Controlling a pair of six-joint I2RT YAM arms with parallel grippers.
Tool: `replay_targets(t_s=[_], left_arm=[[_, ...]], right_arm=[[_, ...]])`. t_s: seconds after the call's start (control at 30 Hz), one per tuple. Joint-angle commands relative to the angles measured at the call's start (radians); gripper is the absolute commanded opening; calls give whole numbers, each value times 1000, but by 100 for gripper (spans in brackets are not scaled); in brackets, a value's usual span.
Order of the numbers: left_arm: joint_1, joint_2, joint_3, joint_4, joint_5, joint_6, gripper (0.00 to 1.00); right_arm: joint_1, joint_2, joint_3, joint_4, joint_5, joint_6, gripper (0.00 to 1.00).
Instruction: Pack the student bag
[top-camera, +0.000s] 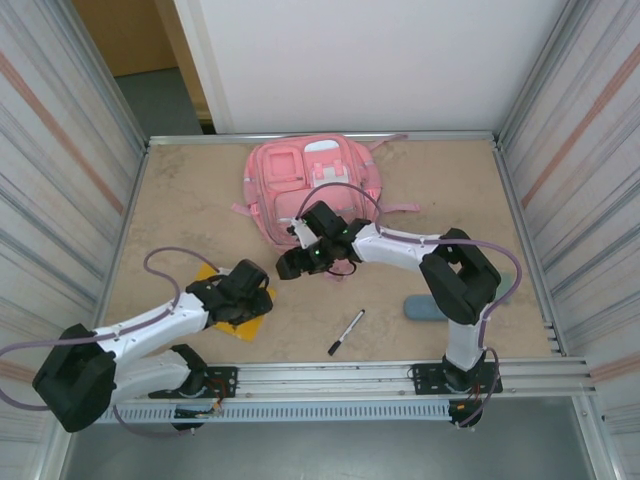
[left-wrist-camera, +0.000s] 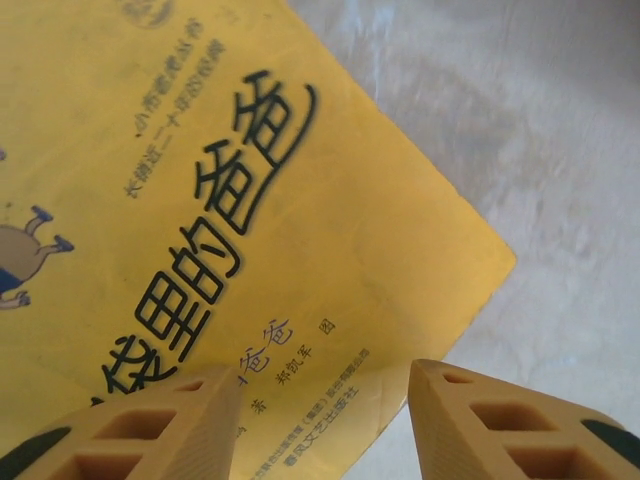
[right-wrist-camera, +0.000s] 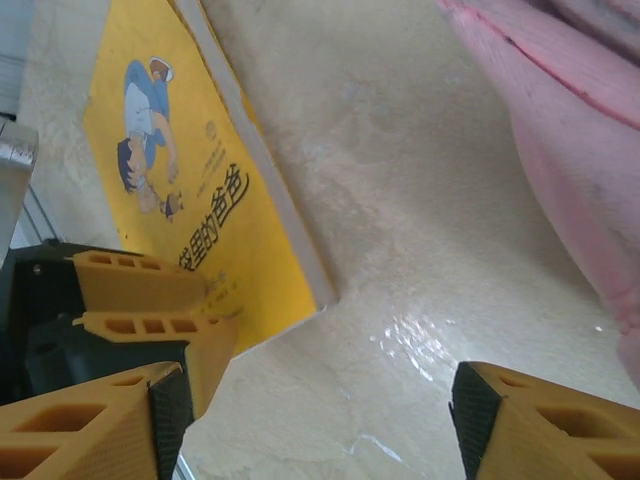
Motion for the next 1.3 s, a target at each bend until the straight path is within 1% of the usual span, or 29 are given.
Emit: replay_targets(t_s=[0.0, 0.03, 0.07, 0.13, 0.17, 0.23, 0.3, 0.33, 0.43, 0.47, 0.5, 0.53, 0.6, 0.67, 0.7, 0.83, 0.9, 1.0, 1.1, 1.27], left_arm=[[-18, -37, 64, -248, 66, -82, 50], [-33, -51, 106, -309, 58, -78, 51], [-52, -65, 157, -399, 16, -85, 52], [-57, -96, 233, -574, -69, -118, 51], [-40, -117, 252, -640, -102, -130, 50], [36, -158, 258, -689, -110, -106, 50], [146, -209, 212, -683, -71, -91, 50], [207, -233, 176, -651, -42, -79, 50], [415, -280, 35, -496, 92, -48, 46], [466, -281, -2, -442, 141, -30, 45], [501, -280, -28, -404, 159, -27, 44], [516, -282, -50, -373, 165, -25, 43], [522, -283, -76, -315, 167, -10, 43], [522, -266, -83, -271, 178, 14, 43], [522, -244, -76, -259, 192, 29, 43], [521, -159, -67, -160, 288, 119, 44], [522, -124, -62, -136, 309, 142, 42], [520, -99, -39, -136, 324, 195, 40], [522, -105, -34, -146, 301, 228, 40], [522, -92, -24, -156, 278, 272, 40]], right_arm=[[31, 68, 88, -104, -47, -75, 69], [45, 84, 116, -126, -33, -86, 69], [63, 98, 140, -140, -16, -92, 69], [84, 125, 173, -143, 5, -82, 65], [88, 141, 188, -143, 3, -69, 62], [95, 166, 205, -133, -4, -44, 58], [104, 195, 217, -120, -15, -25, 54], [109, 207, 221, -116, -18, -21, 52], [115, 245, 221, -112, -25, -15, 46], [116, 251, 217, -117, -27, -12, 44], [117, 254, 210, -116, -29, -10, 44], [119, 253, 201, -116, -29, -9, 43], [131, 246, 179, -118, -38, -14, 42], [138, 228, 147, -115, -92, -2, 37], [142, 211, 122, -102, -125, 12, 37], [157, 144, 19, 18, -257, 121, 36], [158, 125, -9, 64, -287, 175, 38], [150, 98, -13, 30, -198, 179, 44], [124, 85, -9, -8, -127, 169, 48], [119, 143, 80, -123, -20, 99, 50]])
